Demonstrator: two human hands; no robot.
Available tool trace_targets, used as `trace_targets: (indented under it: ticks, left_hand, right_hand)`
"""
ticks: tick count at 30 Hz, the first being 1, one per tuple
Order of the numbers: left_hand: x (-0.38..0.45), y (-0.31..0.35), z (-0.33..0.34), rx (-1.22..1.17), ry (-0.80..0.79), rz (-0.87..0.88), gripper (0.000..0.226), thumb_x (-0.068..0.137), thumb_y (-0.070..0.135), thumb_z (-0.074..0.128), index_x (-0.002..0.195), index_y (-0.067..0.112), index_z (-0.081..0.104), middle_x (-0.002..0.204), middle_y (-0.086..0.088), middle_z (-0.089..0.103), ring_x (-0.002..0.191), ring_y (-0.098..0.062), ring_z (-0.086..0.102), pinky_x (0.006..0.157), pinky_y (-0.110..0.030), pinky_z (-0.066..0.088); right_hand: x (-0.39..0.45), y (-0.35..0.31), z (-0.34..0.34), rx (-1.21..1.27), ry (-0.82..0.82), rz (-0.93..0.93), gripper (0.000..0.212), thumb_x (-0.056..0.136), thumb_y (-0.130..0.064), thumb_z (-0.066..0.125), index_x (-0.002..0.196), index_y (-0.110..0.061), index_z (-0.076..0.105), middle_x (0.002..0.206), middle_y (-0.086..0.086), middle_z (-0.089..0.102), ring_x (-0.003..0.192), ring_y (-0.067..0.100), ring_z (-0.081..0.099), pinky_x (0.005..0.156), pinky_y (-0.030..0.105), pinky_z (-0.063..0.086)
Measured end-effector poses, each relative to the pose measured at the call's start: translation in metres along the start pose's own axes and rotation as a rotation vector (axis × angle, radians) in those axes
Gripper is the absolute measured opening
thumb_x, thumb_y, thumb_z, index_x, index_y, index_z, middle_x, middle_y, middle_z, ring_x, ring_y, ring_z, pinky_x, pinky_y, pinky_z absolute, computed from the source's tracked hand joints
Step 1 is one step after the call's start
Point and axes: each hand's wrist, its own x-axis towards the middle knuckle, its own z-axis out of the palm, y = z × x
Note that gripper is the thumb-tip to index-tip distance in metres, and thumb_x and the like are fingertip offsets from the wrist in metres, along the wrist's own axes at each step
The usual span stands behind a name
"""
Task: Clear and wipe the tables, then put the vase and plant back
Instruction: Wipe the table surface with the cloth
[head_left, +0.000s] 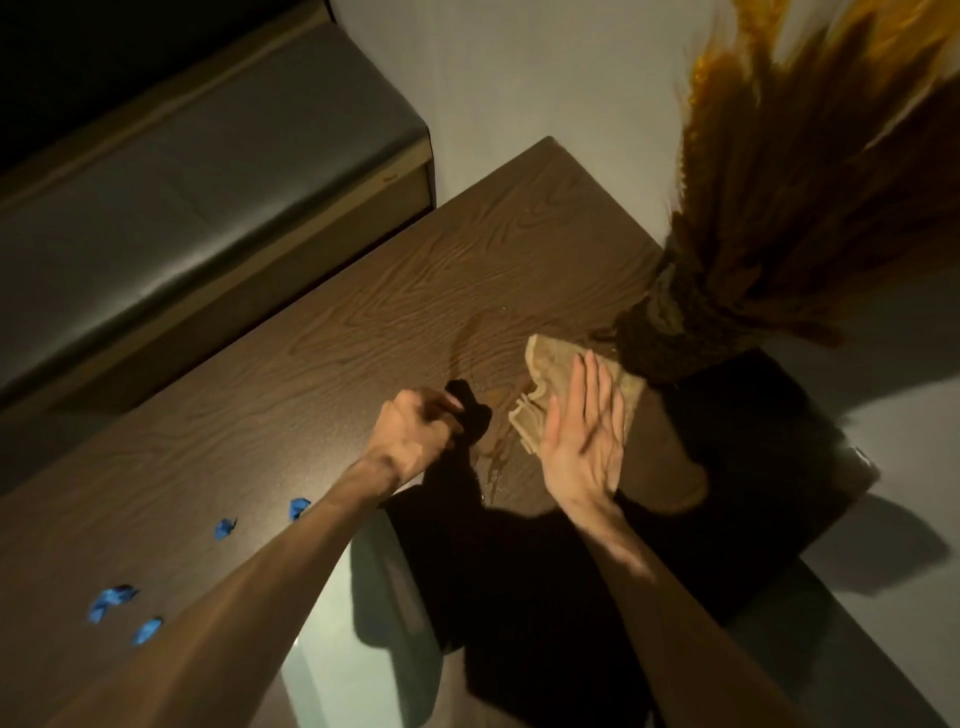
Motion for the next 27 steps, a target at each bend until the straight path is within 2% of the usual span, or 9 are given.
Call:
trace_targets:
  ticks: [2, 4, 8, 11, 13, 20, 24, 27]
  left_hand:
    - [0.008, 0.000, -0.003, -0.019, 0.083, 0.026, 0.022, 0.092, 0.000, 0.054, 0.101, 0.013, 0.070, 0.089, -0.006, 0.075, 0.079, -0.020, 0.073, 0.067, -0.034, 0.059]
    - [0.015, -0.001, -0.007, -0.051, 0.125, 0.030, 0.021, 0.093, 0.001, 0.054, 0.099, 0.015, 0.070, 0.088, -0.007, 0.075, 0.079, -0.020, 0.073, 0.068, -0.035, 0.059]
    - [0.028, -0.003, -0.020, -0.098, 0.166, 0.030, 0.018, 0.094, 0.005, 0.056, 0.101, 0.016, 0.069, 0.087, -0.012, 0.074, 0.079, -0.027, 0.073, 0.070, -0.044, 0.060]
    - [0.037, -0.003, -0.030, -0.136, 0.204, 0.020, 0.018, 0.095, 0.004, 0.055, 0.102, 0.014, 0.069, 0.091, -0.010, 0.073, 0.074, -0.017, 0.070, 0.068, -0.035, 0.060]
    - [0.040, -0.004, -0.035, -0.148, 0.215, 0.018, 0.018, 0.096, 0.004, 0.054, 0.103, 0.014, 0.068, 0.092, -0.008, 0.072, 0.073, -0.013, 0.069, 0.065, -0.029, 0.059]
    - [0.036, -0.005, -0.036, -0.114, 0.244, -0.016, 0.018, 0.095, 0.004, 0.053, 0.101, 0.014, 0.068, 0.094, -0.008, 0.071, 0.080, -0.017, 0.068, 0.074, -0.039, 0.060]
    - [0.031, 0.000, -0.035, -0.044, 0.294, -0.004, 0.018, 0.094, 0.007, 0.055, 0.097, 0.017, 0.070, 0.096, -0.007, 0.071, 0.086, -0.021, 0.069, 0.073, -0.036, 0.060]
    - [0.020, -0.001, -0.032, 0.016, 0.296, 0.003, 0.018, 0.092, 0.009, 0.055, 0.097, 0.015, 0.071, 0.096, -0.006, 0.070, 0.086, -0.020, 0.068, 0.070, -0.033, 0.059]
  right_hand:
    - [0.031, -0.001, 0.008, 0.028, -0.004, 0.059, 0.052, 0.107, -0.029, 0.042, 0.152, -0.004, 0.039, 0.157, 0.013, 0.042, 0.148, 0.026, 0.035, 0.116, 0.047, 0.034]
    - [0.058, -0.004, 0.013, 0.036, -0.084, 0.080, 0.055, 0.105, -0.033, 0.039, 0.153, -0.007, 0.036, 0.159, 0.010, 0.038, 0.149, 0.024, 0.032, 0.118, 0.045, 0.033]
    - [0.105, -0.013, 0.025, 0.114, -0.238, -0.056, 0.065, 0.102, -0.033, 0.043, 0.159, -0.009, 0.020, 0.165, 0.009, 0.025, 0.154, 0.023, 0.018, 0.123, 0.042, 0.026]
    - [0.128, -0.026, 0.033, 0.060, -0.269, -0.234, 0.063, 0.101, -0.031, 0.047, 0.156, -0.009, 0.028, 0.163, 0.009, 0.031, 0.151, 0.025, 0.025, 0.124, 0.044, 0.023]
    - [0.136, -0.034, 0.037, 0.044, -0.297, -0.348, 0.060, 0.102, -0.033, 0.044, 0.156, -0.011, 0.031, 0.163, 0.007, 0.030, 0.152, 0.024, 0.023, 0.124, 0.044, 0.020]
    - [0.127, -0.036, 0.037, 0.053, -0.402, -0.647, 0.056, 0.106, -0.040, 0.031, 0.157, -0.018, 0.032, 0.165, -0.001, 0.026, 0.154, 0.019, 0.018, 0.126, 0.042, 0.016]
    - [0.099, -0.041, 0.025, 0.108, -0.477, -0.719, 0.051, 0.108, -0.038, 0.032, 0.156, -0.022, 0.035, 0.165, -0.005, 0.026, 0.154, 0.016, 0.017, 0.126, 0.042, 0.016]
    - [0.064, -0.038, 0.010, 0.139, -0.521, -0.759, 0.046, 0.107, -0.035, 0.037, 0.150, -0.021, 0.045, 0.162, -0.003, 0.033, 0.153, 0.016, 0.020, 0.126, 0.042, 0.015]
